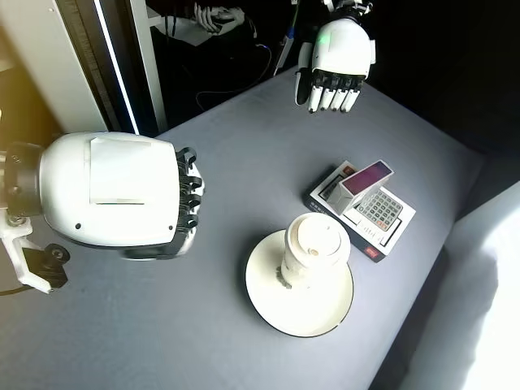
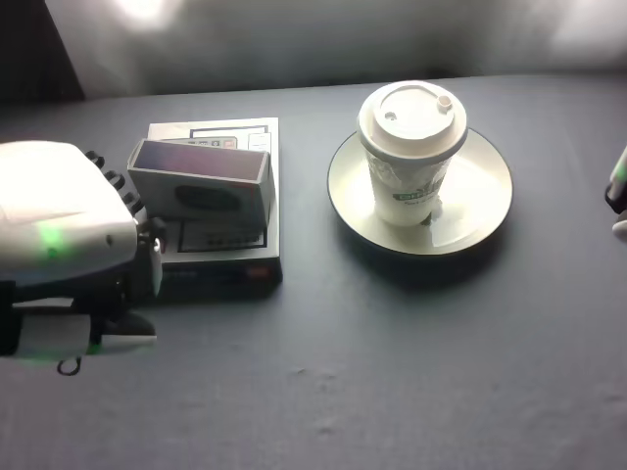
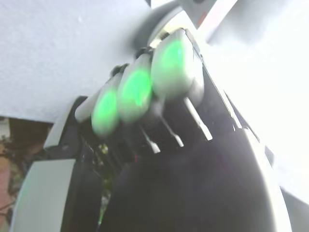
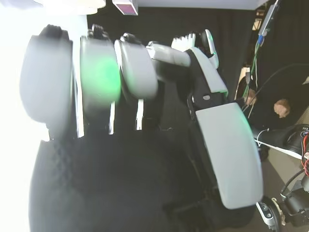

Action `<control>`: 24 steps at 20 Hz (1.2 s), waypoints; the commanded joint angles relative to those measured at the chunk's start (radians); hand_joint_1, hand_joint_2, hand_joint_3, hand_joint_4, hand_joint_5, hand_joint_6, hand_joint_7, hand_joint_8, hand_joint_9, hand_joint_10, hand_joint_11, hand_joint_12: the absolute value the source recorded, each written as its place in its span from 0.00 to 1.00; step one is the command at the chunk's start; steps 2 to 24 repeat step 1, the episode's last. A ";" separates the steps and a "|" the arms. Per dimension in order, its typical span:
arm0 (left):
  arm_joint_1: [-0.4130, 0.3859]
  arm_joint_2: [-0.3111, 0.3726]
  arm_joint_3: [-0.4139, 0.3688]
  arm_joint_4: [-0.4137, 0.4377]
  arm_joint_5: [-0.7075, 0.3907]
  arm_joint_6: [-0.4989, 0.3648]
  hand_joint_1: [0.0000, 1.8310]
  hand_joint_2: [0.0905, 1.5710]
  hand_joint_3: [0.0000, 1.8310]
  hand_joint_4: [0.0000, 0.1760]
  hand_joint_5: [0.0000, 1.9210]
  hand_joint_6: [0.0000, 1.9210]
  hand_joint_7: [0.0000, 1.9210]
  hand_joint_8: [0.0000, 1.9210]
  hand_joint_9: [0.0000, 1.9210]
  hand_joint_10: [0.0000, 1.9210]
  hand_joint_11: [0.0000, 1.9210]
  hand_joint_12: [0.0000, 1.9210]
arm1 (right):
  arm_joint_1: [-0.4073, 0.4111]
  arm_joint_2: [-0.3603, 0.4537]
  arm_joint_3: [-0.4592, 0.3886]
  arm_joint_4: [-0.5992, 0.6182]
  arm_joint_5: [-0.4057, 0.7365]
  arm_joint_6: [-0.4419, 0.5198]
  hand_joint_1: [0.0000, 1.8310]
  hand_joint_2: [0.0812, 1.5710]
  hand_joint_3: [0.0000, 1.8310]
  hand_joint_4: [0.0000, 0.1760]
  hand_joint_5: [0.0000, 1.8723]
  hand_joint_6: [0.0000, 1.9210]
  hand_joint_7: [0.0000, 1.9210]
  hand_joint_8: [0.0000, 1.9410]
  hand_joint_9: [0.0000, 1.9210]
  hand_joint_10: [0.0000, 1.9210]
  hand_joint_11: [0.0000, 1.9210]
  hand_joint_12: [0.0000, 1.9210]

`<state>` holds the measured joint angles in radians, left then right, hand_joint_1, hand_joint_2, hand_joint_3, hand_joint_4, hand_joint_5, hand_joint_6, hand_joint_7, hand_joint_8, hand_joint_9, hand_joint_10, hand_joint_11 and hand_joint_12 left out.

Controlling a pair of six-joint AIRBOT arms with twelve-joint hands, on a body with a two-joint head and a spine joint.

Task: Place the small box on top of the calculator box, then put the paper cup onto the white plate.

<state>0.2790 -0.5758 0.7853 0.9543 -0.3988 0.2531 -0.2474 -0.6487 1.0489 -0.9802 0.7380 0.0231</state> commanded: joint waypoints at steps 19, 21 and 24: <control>-0.012 0.010 0.006 -0.028 -0.058 0.000 0.61 0.84 0.00 0.24 0.74 1.00 0.81 1.00 0.84 1.00 0.87 1.00 | 0.002 0.015 -0.001 0.043 0.085 0.004 0.47 0.93 0.00 0.11 0.90 1.00 0.92 1.00 0.95 1.00 1.00 1.00; -0.012 0.010 0.006 -0.028 -0.058 0.000 0.61 0.84 0.00 0.24 0.74 1.00 0.81 1.00 0.84 1.00 0.87 1.00 | 0.002 0.015 -0.001 0.043 0.085 0.004 0.47 0.93 0.00 0.11 0.90 1.00 0.92 1.00 0.95 1.00 1.00 1.00; -0.012 0.010 0.006 -0.028 -0.058 0.000 0.61 0.84 0.00 0.24 0.74 1.00 0.81 1.00 0.84 1.00 0.87 1.00 | 0.002 0.015 -0.001 0.043 0.085 0.004 0.47 0.93 0.00 0.11 0.90 1.00 0.92 1.00 0.95 1.00 1.00 1.00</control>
